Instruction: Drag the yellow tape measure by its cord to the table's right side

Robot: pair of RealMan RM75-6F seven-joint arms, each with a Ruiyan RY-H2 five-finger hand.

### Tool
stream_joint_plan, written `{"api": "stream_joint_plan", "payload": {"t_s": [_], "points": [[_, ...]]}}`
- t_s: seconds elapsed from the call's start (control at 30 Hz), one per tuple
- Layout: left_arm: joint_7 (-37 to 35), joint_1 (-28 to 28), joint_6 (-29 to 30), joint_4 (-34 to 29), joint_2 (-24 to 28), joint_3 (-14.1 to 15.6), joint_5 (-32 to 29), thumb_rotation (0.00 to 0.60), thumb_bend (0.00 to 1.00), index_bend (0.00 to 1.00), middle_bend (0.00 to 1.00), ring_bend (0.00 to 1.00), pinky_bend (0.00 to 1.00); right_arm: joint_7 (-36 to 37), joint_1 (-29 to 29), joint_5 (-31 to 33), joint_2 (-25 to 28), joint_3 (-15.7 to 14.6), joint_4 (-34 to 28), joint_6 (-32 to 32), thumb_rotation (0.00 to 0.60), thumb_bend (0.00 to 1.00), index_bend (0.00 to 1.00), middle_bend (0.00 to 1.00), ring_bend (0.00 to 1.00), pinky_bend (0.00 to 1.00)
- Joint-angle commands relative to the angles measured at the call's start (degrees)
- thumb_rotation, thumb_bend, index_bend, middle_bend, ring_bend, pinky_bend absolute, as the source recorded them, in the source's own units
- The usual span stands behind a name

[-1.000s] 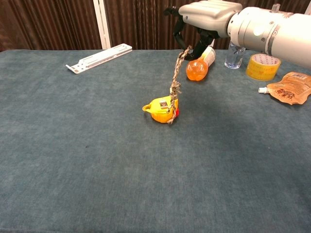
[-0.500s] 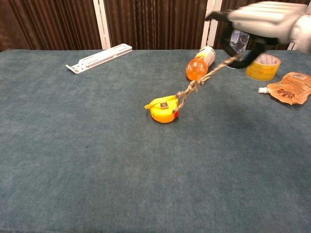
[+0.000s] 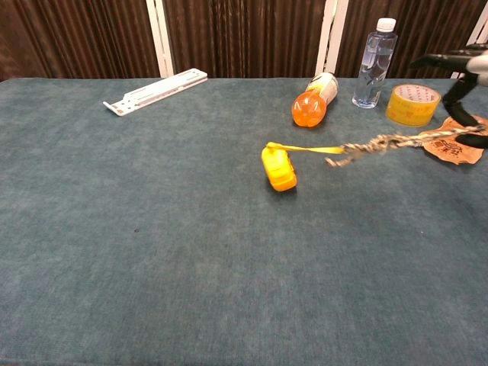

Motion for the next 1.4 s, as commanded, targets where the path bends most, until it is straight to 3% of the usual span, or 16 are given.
{"api": "stream_joint_plan", "payload": {"t_s": [0.03,0.87,1.4], "points": [[0.1,0.0,0.1,0.0,-0.1,-0.1,0.0,0.6,0.38,0.09,0.0,0.0,0.06,0.7,-1.1,-0.4,1.0,-0.4,0.3,0.8,0.6,0.45,0.82,0.1,0.13,0.0],[2.1,-0.6,-1.4,-0.2,-0.7,0.4,-0.2,0.6,0.38,0.09,0.0,0.0,0.06,10.9,-13.5,3.2,9.9,-0.9,6.4,5.9,0.6,0.46,0.83,0.1,0.13,0.0],[4.3,-1.2,-2.3,-0.4,-1.7,0.8,0.0,0.6,0.38,0.09,0.0,0.0,0.06,17.9,-15.8,9.7,9.2,3.1,18.0,1.3,0.6,0.46,0.83,0.1,0.13,0.0]]}}
